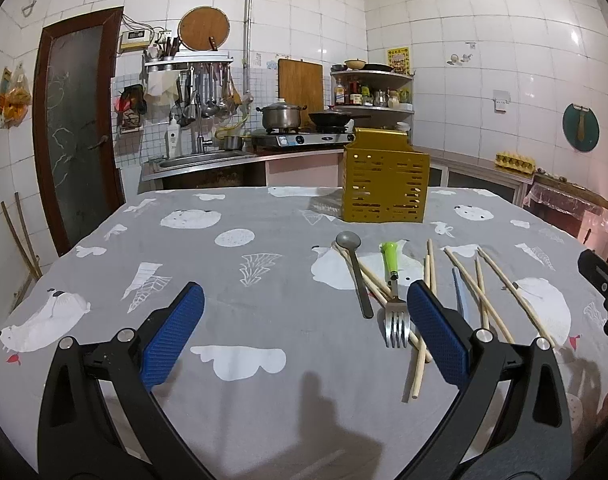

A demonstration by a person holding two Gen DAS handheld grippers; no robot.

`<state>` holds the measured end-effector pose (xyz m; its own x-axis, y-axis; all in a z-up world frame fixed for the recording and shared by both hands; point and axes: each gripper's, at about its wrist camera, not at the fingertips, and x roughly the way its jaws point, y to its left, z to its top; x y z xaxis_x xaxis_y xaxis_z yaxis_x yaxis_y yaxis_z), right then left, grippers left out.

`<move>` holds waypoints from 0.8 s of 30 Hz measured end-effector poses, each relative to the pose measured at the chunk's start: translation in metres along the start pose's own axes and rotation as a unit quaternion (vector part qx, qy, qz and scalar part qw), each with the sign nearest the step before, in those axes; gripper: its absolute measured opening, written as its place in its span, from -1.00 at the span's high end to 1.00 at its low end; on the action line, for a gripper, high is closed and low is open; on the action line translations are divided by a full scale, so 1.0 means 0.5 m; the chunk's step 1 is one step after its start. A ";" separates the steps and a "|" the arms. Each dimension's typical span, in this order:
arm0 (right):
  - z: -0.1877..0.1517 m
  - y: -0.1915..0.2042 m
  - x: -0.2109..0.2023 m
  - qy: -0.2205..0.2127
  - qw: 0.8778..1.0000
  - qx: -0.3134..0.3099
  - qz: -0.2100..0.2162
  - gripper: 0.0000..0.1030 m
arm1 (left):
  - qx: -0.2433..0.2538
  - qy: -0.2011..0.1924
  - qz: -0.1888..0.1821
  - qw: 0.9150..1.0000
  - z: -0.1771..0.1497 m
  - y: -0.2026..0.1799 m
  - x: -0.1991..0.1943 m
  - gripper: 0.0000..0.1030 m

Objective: Organize utensils

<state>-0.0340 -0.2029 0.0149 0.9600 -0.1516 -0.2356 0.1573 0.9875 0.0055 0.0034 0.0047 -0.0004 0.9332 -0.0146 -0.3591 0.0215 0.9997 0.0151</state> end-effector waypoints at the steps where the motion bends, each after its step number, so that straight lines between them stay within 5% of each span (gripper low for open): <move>1: 0.000 0.003 -0.001 -0.002 1.000 -0.003 0.000 -0.93 | 0.001 -0.002 0.002 1.000 0.000 0.000 -0.002 -0.91; 12: 0.037 0.020 0.037 0.020 1.000 -0.013 0.007 -0.93 | 0.002 0.028 -0.006 1.000 0.053 -0.010 0.044 -0.90; 24: 0.098 0.027 0.216 0.078 0.997 -0.026 0.003 -0.92 | -0.006 0.084 -0.035 0.996 0.160 -0.027 0.220 -0.90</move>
<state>0.0830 -0.2078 0.0370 0.9123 -0.1403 -0.3848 0.1346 0.9900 -0.0419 0.1347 -0.0120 0.0345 0.8559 -0.0814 -0.5107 0.0787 0.9965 -0.0269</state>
